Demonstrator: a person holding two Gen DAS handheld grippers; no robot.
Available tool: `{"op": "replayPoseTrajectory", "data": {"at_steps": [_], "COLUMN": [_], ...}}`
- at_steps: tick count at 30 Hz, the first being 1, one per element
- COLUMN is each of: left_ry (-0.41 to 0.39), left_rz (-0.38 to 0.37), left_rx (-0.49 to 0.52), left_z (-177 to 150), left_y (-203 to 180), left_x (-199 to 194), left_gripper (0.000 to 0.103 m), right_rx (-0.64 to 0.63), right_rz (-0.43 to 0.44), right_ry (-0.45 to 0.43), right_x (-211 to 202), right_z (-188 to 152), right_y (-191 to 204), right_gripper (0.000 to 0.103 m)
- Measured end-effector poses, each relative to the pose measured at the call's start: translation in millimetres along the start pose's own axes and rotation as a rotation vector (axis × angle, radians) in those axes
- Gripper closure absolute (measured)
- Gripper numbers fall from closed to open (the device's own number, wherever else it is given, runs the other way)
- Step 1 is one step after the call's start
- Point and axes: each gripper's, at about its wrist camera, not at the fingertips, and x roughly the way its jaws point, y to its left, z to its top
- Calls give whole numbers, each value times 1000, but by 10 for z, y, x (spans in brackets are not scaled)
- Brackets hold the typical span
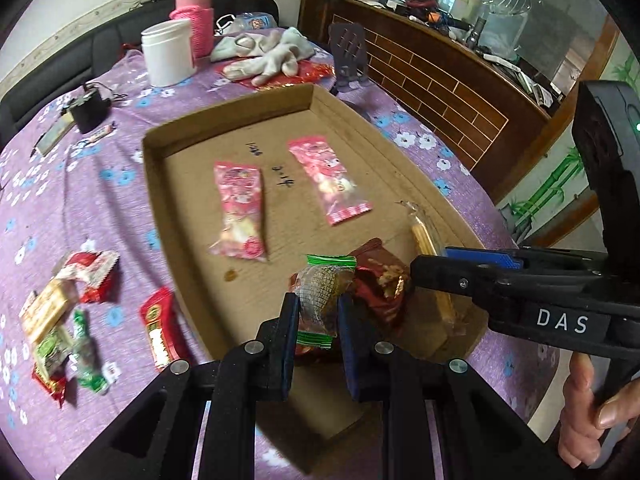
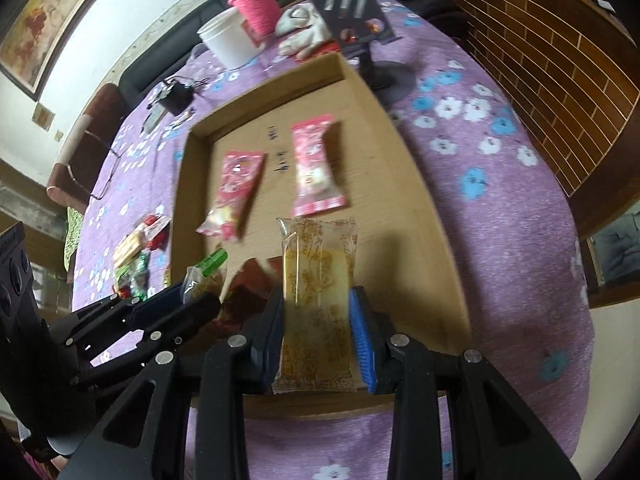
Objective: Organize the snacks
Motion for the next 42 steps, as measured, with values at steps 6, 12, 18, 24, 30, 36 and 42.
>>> {"op": "replayPoseTrajectory", "data": {"at_steps": [6, 12, 18, 24, 30, 36, 42], "left_ry": [21, 36, 48, 45, 29, -11, -44], "left_rz": [-2, -9, -13, -19, -28, -32, -24], "left_rx": [19, 51, 45, 40, 30, 15, -12], "left_z": [30, -25, -47, -57, -47, -38, -43], "left_y": [-129, -240, -225, -224, -203, -153, -21], "left_x": [129, 189, 214, 182, 120, -26, -190], "left_gripper": [84, 84, 84, 84, 81, 64, 64], "right_rx": [1, 1, -4, 0, 3, -2, -24], "right_rz": [-7, -7, -12, -21, -24, -23, -15], "right_ry": [26, 44, 44, 31, -1, -43, -55], "right_x": [90, 157, 177, 141, 48, -67, -83], "right_z": [29, 67, 81, 81, 72, 79, 82], "right_y": [-63, -89, -75, -77, -53, 4, 143], "right_gripper": [72, 72, 71, 70, 67, 67, 67]}}
